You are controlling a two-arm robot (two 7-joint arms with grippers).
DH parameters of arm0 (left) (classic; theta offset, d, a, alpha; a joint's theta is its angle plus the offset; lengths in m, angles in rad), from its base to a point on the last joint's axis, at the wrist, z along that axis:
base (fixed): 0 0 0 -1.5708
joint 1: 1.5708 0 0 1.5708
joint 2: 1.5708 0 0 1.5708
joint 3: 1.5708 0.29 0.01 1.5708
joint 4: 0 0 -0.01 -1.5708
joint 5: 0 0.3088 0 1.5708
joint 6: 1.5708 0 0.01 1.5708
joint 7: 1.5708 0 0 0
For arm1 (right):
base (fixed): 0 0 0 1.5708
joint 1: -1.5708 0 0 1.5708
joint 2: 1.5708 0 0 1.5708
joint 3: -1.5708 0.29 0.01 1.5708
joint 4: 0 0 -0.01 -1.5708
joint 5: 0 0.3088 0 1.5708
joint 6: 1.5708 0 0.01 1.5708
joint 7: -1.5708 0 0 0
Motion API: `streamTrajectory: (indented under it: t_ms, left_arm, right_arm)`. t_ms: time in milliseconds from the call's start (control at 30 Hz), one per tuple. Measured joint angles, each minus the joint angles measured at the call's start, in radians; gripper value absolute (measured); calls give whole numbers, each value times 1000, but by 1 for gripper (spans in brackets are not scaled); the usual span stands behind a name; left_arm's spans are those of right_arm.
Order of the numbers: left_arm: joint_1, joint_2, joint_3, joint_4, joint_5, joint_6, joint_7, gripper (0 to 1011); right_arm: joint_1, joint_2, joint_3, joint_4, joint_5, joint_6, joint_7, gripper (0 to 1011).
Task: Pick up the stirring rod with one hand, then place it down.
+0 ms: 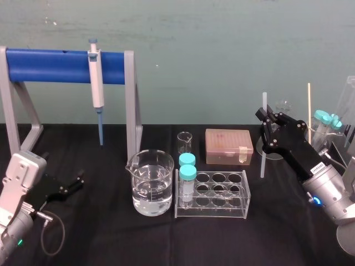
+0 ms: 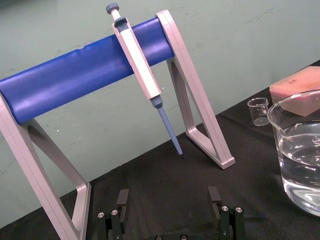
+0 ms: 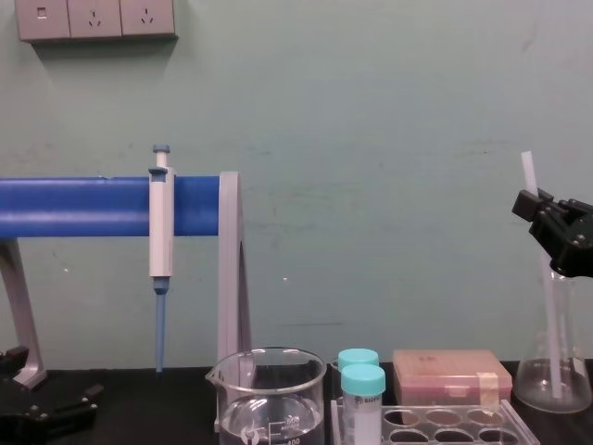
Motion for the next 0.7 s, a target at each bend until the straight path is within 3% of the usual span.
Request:
streamTrajectory:
  t_ms: [700]
  left_arm:
    - [0,0,0,0,0,0,0,1000]
  right_arm:
    - [0,0,0,0,0,0,0,70]
